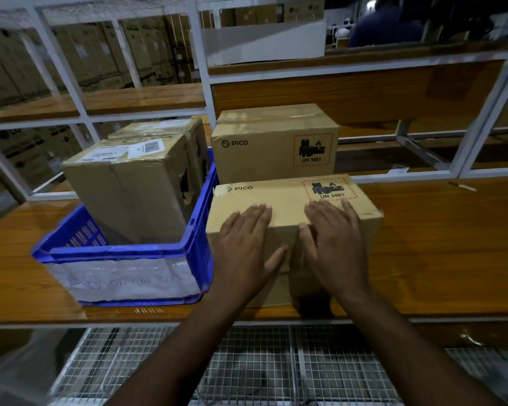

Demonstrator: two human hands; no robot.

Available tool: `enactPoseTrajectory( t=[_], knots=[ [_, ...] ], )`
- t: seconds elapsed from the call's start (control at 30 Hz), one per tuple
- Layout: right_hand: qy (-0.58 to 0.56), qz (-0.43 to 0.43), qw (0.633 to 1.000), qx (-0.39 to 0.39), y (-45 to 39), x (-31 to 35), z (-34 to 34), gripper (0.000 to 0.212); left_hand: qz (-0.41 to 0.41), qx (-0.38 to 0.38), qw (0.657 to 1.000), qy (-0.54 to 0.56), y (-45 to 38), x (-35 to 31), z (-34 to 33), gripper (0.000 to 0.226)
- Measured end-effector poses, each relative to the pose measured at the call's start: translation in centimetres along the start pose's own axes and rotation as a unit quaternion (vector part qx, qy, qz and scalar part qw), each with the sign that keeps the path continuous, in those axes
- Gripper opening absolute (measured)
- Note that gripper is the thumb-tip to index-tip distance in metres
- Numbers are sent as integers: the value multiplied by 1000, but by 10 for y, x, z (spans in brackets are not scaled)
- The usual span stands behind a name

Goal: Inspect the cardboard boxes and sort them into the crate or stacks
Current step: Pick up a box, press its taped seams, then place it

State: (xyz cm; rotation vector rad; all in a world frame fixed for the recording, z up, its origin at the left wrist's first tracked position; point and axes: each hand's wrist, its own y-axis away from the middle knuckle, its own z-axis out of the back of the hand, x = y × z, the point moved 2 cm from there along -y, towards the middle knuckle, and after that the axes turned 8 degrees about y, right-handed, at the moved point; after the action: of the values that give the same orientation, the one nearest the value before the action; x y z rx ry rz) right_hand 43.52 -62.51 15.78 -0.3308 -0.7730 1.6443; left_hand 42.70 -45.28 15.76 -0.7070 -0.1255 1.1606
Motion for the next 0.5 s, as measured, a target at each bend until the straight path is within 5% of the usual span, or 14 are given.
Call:
enactPoseTrajectory(
  t=[0.23, 0.5],
  knots=[
    [8, -23, 1000, 6, -14, 8, 4, 28, 17, 16, 1000, -4, -8, -2, 6, 67],
    [26, 38, 996, 78, -30, 36, 0, 38, -20, 121, 992, -35, -30, -9, 9, 81]
  ],
)
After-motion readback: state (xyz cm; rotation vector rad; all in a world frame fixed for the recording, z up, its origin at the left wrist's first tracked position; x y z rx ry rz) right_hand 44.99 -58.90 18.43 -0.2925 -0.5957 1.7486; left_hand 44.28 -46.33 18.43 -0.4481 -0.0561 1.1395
